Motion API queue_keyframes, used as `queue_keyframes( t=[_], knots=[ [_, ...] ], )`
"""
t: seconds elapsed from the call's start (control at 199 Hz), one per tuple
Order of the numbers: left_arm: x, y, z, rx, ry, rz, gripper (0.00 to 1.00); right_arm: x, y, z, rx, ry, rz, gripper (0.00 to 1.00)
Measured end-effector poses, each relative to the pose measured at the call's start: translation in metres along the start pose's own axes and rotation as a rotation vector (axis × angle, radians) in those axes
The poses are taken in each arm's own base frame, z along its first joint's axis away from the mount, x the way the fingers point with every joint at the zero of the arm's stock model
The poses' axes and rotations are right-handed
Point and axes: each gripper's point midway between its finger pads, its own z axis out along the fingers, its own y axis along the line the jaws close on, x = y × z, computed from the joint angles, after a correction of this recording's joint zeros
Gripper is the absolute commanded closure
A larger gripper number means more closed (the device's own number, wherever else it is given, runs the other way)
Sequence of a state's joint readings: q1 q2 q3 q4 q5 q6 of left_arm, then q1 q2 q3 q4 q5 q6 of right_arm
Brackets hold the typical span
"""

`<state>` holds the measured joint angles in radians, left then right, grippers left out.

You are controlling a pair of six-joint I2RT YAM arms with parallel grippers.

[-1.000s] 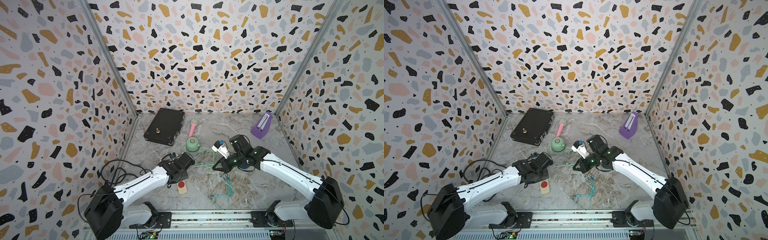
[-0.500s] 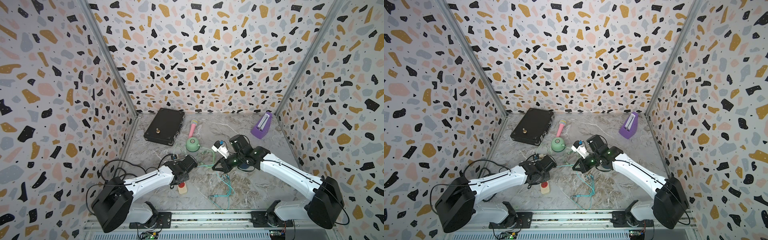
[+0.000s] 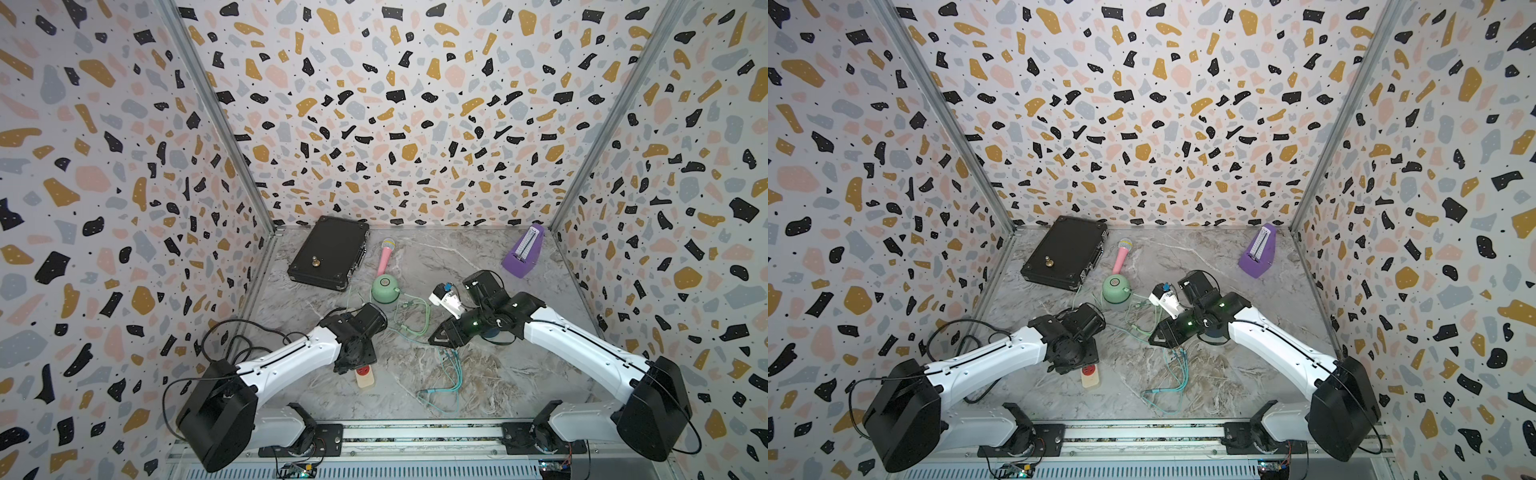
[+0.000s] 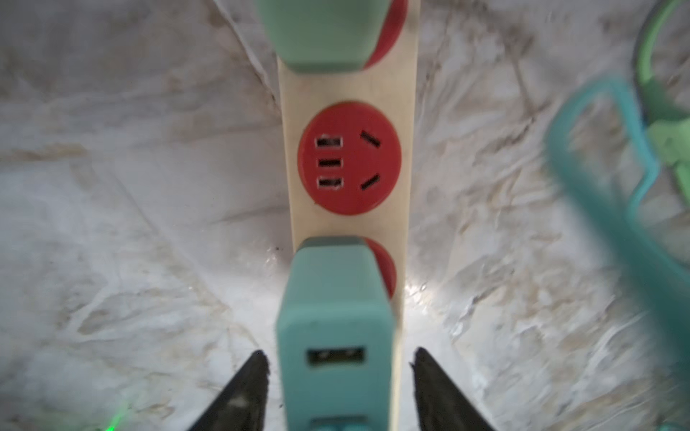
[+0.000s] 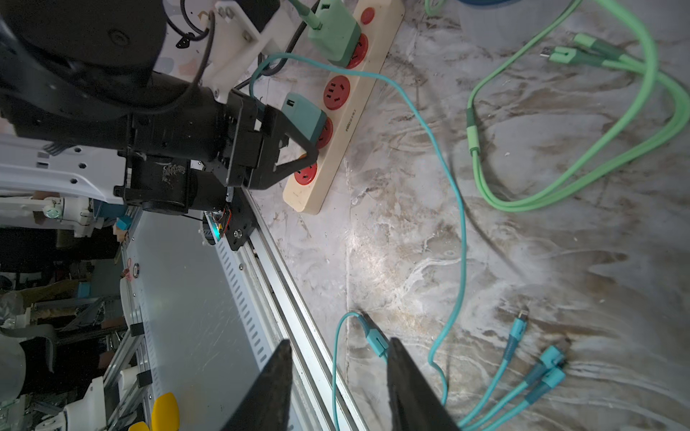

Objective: Charge the cordless meat grinders
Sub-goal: Insert the plug into the socket.

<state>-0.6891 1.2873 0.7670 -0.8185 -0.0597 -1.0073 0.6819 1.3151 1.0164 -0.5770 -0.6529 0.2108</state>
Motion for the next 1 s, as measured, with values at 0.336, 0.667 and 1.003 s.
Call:
queue_keyframes(
  t=[0.336,0.667,1.003],
  knots=[
    [-0.008,-0.01,-0.062,0.046,0.001,0.074,0.26,0.01,-0.008,-0.004,0.056,0.012,-0.031,0.47],
    [-0.026,-0.047,-0.112,0.191,-0.052,0.231,0.27,0.049,-0.044,0.006,0.235,0.081,0.086,0.52],
    [-0.03,-0.08,-0.098,0.378,0.022,0.341,0.29,0.08,-0.1,0.014,0.476,0.044,0.44,0.66]
  ],
)
